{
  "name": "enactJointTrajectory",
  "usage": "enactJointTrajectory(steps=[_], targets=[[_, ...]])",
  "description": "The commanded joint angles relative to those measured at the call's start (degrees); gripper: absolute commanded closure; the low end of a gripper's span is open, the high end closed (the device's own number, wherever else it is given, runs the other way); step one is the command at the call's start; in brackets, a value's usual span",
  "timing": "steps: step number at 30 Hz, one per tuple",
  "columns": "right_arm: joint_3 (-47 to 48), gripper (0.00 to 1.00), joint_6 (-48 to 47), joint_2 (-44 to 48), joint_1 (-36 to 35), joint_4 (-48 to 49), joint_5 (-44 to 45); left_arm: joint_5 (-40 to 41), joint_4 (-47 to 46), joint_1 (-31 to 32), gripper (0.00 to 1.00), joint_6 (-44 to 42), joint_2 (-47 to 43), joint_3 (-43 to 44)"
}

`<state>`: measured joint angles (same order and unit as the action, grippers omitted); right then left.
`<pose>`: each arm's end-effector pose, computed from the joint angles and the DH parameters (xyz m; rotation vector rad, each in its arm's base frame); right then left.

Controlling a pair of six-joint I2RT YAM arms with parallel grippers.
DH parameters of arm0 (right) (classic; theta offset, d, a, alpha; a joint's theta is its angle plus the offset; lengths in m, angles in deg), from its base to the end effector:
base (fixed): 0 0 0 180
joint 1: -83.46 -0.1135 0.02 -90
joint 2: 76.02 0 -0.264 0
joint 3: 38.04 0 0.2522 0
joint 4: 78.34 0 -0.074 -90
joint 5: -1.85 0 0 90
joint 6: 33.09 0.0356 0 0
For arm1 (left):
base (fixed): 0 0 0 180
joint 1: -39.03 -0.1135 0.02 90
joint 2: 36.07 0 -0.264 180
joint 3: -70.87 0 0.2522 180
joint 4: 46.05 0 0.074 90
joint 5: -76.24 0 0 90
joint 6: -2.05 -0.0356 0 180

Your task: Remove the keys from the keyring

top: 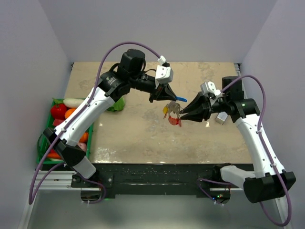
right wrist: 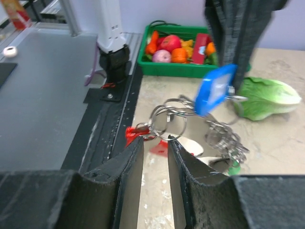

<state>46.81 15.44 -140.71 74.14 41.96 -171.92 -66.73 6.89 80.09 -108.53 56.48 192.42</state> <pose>0.1955 0.0679 0.3895 -1.3365 1.1907 1.2056 0.2374 -0.2445 0.4608 1.4913 1.3069 -1.1430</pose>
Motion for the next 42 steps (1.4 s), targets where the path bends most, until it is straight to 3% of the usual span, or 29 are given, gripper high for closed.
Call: enactJointTrajectory(steps=[1,9,16,19,25,26,29,30,31,33,35,42], targets=[[2.82,0.69,-10.82,-1.75,-4.03,-9.35,-5.27,0.5,-0.77,0.07,1.0,-1.22,-1.32,2.95],[8.36,0.69,-24.17,-4.92,-5.8,-22.43,-3.34,1.64,1.25,0.07,1.0,-3.24,-0.88,4.27],[8.27,0.66,-24.36,-5.62,-6.06,-22.27,-2.9,2.52,4.15,0.07,1.0,-5.7,-0.18,6.56],[11.68,0.67,-28.82,-7.12,-5.62,-26.9,-1.14,1.64,5.73,0.08,1.0,-7.28,-0.09,7.26],[14.69,0.65,-26.39,-5.11,0.87,-26.77,1.58,0.94,11.61,-0.01,1.0,-13.69,-0.27,8.93],[14.43,0.65,-23.77,-4.23,1.75,-24.4,4.03,1.29,12.06,-0.01,1.0,-14.83,-0.27,9.45],[9.44,0.64,-3.59,1.47,3.61,-4.14,8.95,1.9,14.34,-0.01,1.0,-18.17,-0.53,9.72],[4.28,0.63,10.31,3.75,3.87,11.41,12.89,2.08,14.61,-0.01,1.0,-18.7,-0.71,9.72],[1.45,0.59,15.84,7.26,3.87,18.61,13.62,1.99,15.83,-0.01,1.0,-19.4,-0.88,9.81],[-0.6,0.55,22.2,7.48,3.87,25.43,13.2,0.68,16.89,-0.01,1.0,-21.78,-1.06,9.37],[0.71,0.56,22.75,3.88,3.87,25.8,11.96,-1.77,17.59,-0.01,1.0,-23.35,-1.23,9.46],[-2.45,0.54,46.87,-2.27,3.87,58.54,11.53,-6.44,22.42,0.07,1.0,-29.16,-1.24,9.72]])
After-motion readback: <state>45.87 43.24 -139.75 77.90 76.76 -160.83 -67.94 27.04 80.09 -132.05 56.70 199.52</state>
